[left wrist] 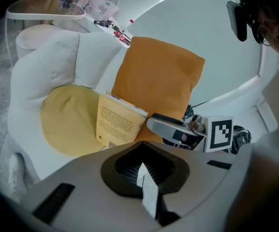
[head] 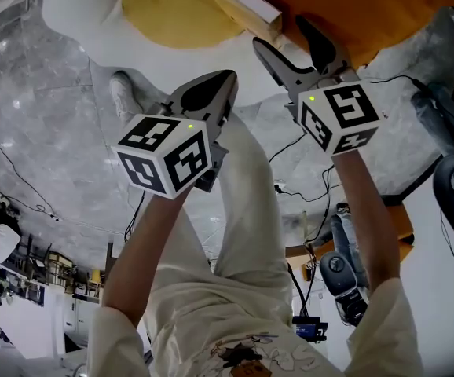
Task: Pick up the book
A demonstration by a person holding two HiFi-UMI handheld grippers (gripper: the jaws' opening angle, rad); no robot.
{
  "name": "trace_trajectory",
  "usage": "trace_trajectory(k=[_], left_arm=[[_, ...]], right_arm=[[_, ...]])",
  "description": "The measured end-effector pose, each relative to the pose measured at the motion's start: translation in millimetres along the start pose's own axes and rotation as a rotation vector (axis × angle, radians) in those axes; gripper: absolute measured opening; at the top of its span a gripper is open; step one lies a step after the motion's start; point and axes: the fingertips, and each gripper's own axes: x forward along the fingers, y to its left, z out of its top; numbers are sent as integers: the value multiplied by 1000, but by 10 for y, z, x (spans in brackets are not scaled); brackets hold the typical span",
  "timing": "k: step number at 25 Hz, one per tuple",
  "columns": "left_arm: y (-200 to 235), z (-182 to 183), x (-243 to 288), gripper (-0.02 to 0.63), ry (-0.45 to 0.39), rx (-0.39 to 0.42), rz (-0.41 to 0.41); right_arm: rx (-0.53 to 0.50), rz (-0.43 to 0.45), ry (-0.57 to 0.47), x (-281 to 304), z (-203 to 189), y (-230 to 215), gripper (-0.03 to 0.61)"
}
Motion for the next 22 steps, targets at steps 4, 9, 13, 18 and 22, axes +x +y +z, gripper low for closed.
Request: trace_trajectory(k=[4,9,13,18,22], left_arm=[[99,-15,30,6,-10,-22,2],[178,-60,67,6,-26,-45,13],[236,-90,115,6,-37,-71,15],[371,-109,133,6,-40,-80,21],[424,-140,170,6,-37,-74,21]], right_arm=[[-12,12,19,142,-60,-54,325],[4,35,22,246,-69,-55,325],[2,30,17,319,-75,-92,325],[-29,40,33,522,-162,-41,325],[-53,33,47,642,-249,-64,325]])
